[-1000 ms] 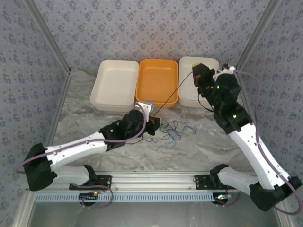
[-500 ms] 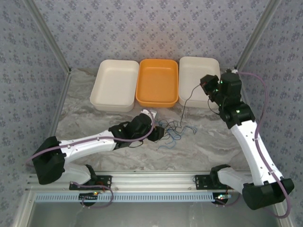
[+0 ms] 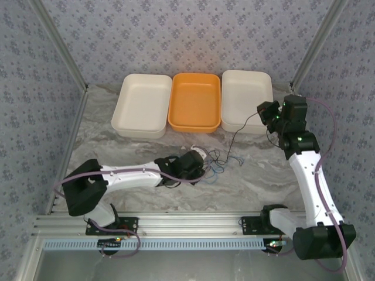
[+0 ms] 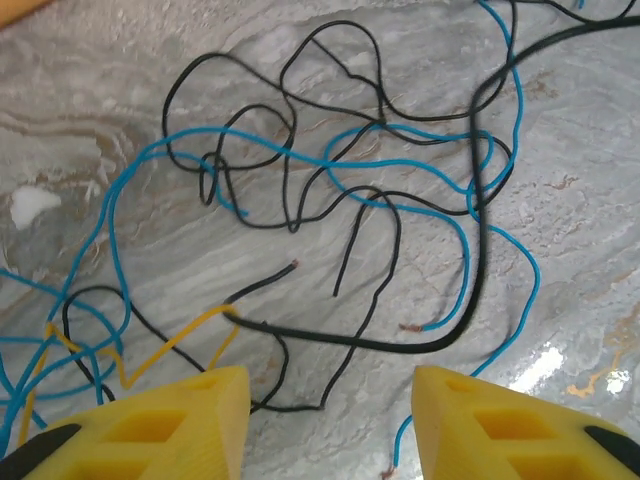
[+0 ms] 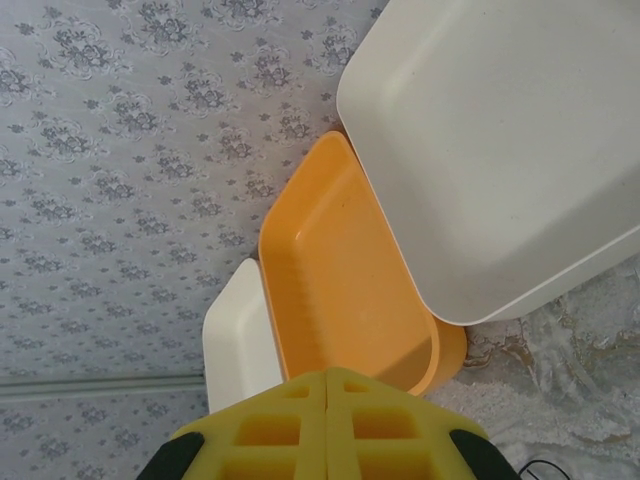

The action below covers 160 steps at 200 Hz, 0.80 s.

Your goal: Untangle the cables

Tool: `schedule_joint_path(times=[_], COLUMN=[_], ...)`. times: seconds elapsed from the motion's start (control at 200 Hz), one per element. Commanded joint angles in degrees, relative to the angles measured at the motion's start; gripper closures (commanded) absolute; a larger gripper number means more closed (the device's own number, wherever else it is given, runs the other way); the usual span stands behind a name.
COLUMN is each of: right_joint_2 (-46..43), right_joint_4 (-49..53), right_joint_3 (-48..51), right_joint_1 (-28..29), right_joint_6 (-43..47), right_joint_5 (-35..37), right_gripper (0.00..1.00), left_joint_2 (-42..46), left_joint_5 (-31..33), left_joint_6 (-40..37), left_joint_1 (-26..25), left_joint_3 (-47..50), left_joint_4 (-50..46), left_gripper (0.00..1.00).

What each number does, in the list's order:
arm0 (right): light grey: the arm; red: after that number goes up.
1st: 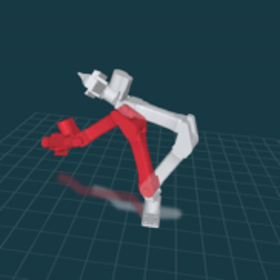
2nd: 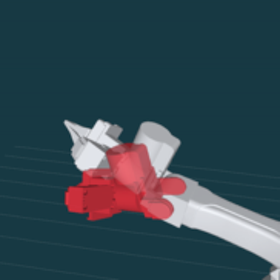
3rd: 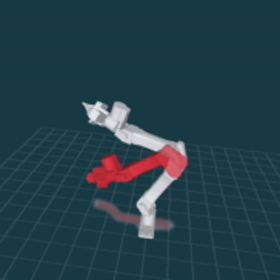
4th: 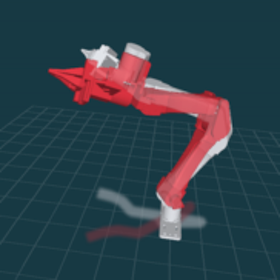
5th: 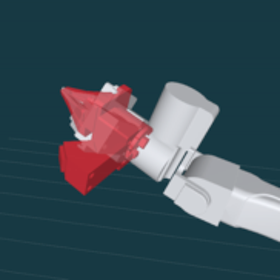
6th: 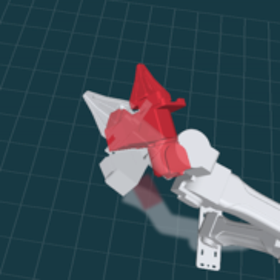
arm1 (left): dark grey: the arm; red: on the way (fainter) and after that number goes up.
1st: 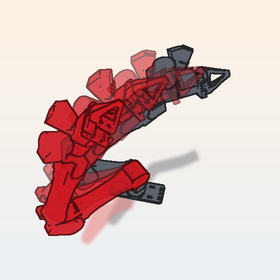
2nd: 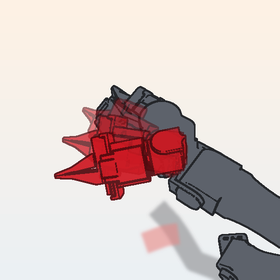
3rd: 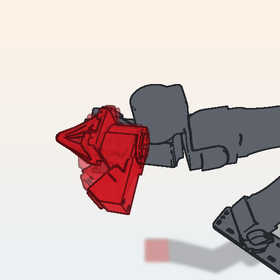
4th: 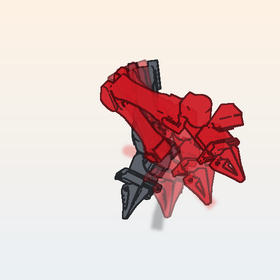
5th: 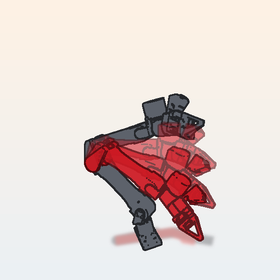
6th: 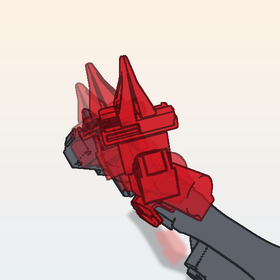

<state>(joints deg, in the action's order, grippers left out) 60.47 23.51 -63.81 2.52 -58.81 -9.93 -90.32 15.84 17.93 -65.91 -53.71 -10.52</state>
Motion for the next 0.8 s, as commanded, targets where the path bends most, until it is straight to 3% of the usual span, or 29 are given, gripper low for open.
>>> schedule_joint_path(times=[0.0,0.165,0.335,0.415,0.51,0.57,0.675,0.794], right_joint_2=[0.4,1.0,0.8,0.7,0.8,0.8,1.6,3.8], right_joint_4=[0.9,0.8,1.0,1.0,0.7,0.7,0.9,0.9], right_joint_3=[-0.9,-1.3,-1.8,-2.0,-2.2,-2.5,-3.9,-7.0], right_joint_1=[-1.0,-1.5,-2.0,-2.1,-2.0,-2.0,-1.8,-0.2], right_joint_6=[1.3,1.2,1.0,1.0,0.8,0.8,1.4,2.1], right_joint_5=[-3.3,-4.7,-5.3,-5.6,-6.0,-6.6,-7.9,-8.8], right_gripper=[1.0,1.0,1.0,1.0,1.0,1.0,1.0,1.0], left_joint_2=[-2.5,-9.1,-15.4,-16.0,-16.0,-15.1,-9.8,-3.6], left_joint_5=[12.7,22.1,25.9,27.4,27.2,28.8,29.7,28.3], left_joint_6=[-13.0,-17.5,-18.0,-17.9,-17.9,-17.8,-15.8,-10.2], left_joint_1=[-4.3,-6.8,-6.4,-5.5,-4.5,-4.5,-4.7,-3.7], left_joint_3=[-2.9,-5.0,-9.1,-10.1,-11.7,-12.2,-12.6,-16.2], left_joint_4=[-2.4,-0.3,0.2,0.9,-0.3,-2.0,-8.2,-23.3], left_gripper=[0.49,0.44,0.48,0.55,0.9,1.0,1.0,1.0])
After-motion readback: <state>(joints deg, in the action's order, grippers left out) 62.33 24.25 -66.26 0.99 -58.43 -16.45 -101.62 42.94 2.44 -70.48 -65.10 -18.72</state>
